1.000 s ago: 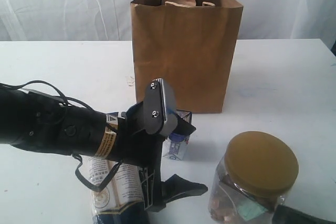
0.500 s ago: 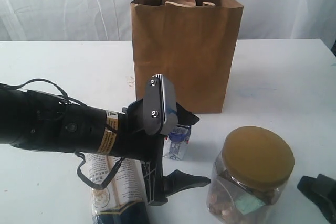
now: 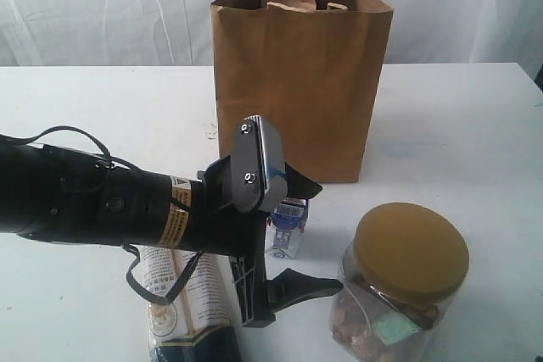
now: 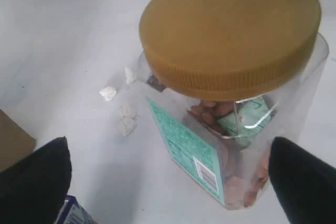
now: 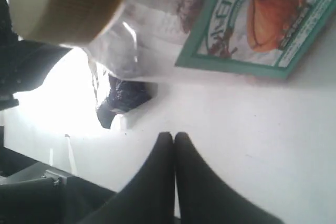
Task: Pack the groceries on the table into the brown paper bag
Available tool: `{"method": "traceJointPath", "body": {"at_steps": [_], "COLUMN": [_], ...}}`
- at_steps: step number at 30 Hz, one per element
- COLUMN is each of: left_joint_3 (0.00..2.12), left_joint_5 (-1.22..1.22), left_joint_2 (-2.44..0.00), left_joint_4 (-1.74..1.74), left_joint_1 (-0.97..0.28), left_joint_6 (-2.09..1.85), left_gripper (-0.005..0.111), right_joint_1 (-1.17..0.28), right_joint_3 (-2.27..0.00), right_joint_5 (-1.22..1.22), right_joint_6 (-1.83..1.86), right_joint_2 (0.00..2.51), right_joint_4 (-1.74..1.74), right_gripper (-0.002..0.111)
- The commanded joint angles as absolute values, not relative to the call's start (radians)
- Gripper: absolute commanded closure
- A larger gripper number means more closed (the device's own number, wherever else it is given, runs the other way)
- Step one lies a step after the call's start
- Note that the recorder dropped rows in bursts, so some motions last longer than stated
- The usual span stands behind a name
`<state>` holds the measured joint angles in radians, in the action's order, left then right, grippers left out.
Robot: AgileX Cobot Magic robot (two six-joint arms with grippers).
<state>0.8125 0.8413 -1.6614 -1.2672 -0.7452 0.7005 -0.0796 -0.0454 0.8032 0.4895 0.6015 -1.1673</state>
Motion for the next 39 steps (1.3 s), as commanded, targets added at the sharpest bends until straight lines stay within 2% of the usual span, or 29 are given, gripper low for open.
{"method": "traceJointPath", "body": {"at_steps": [1,5,9,11,15,28,39], "left_joint_3": [0.817,0.817,0.817,0.817,0.817,0.881,1.024], "left_joint_5": [0.845,0.845,0.878,0.919,0.803,0.843,0.847], "left_joint_2": [-1.651,-1.651,-1.651,-1.653,-1.663,-1.822,-1.931], "left_joint_4": [-1.205,-1.167,-1.178,-1.178,-1.215,-1.297,-1.391], "left_joint_1": [-0.744,-0.744,-0.744,-0.744,-0.744,-0.744,-0.744], "left_joint_6": [0.675,0.619,0.635,0.635,0.635,0.648,0.718], "left_gripper": [0.002,0.002,0.002,0.002,0.002,0.002,0.002], "right_joint_1": [-0.080,-0.080,-0.080,-0.080,-0.080,-0.080,-0.080], "right_joint_3": [0.000,0.000,0.000,-0.010,-0.053,-0.048,-0.048], "right_joint_5": [0.758,0.653,0.338,0.271,0.471,0.297,0.383], "right_joint_6": [0.710,0.787,0.784,0.784,0.791,0.779,0.780], "right_joint_2": [0.596,0.596,0.598,0.605,0.606,0.606,0.706], "right_joint_4": [-1.431,-1.518,-1.534,-1.536,-1.532,-1.439,-1.439], "right_gripper": [0.108,0.108,0.108,0.108,0.108,0.108,0.108]}}
